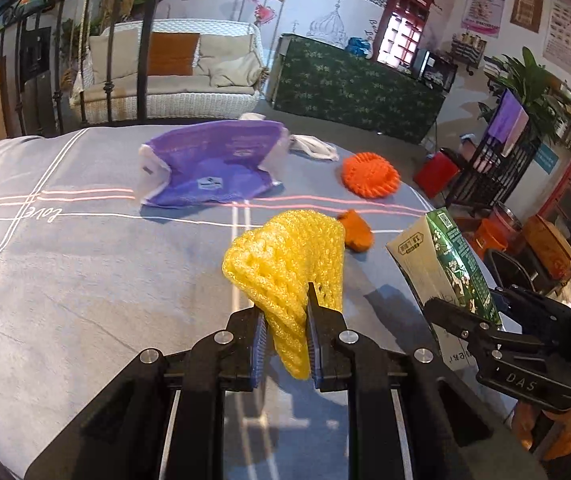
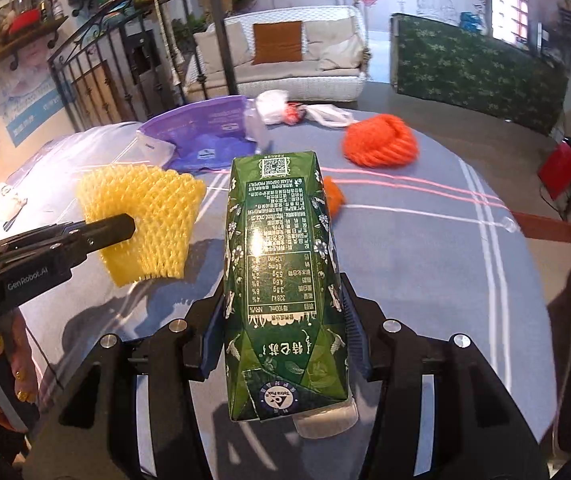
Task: Collect trash
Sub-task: 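Carry the carton over the bin and open the right tool while the left tool holds the net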
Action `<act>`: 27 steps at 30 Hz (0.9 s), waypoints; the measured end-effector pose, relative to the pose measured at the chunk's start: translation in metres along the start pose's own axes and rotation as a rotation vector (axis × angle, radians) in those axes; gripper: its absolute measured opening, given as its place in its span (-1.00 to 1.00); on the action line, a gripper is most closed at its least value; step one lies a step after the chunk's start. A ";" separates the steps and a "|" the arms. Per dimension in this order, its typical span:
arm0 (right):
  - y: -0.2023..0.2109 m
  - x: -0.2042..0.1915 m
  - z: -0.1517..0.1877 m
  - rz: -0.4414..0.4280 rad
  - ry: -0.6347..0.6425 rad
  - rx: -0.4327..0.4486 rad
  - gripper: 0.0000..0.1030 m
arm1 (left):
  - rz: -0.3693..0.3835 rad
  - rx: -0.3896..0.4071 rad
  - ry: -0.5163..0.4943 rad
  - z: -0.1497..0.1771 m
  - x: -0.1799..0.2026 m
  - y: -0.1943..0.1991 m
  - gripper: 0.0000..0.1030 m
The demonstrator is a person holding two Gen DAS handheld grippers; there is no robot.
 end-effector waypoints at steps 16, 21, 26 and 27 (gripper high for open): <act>0.105 0.126 0.088 0.262 -0.271 0.102 -0.01 | 0.220 -0.068 -0.190 0.054 0.145 -0.014 -0.66; 0.134 0.185 0.119 0.386 -0.369 0.098 -0.01 | 0.295 -0.105 -0.273 0.074 0.194 -0.023 -0.65; 0.146 0.227 0.141 0.473 -0.418 0.078 -0.01 | 0.349 -0.143 -0.336 0.091 0.235 -0.031 -0.65; 0.147 0.238 0.145 0.488 -0.430 0.074 -0.01 | 0.356 -0.145 -0.346 0.094 0.241 -0.032 -0.65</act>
Point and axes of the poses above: each gripper's, at about its wrist camera, not at the fingertips, and y roughly against the way its jaws point, x to its right, z to its underside, the point moved 8 cm from there along -y, roughly the way its jaws point, and after that the axes turned 9 degrees about y, right-handed, at the moved point
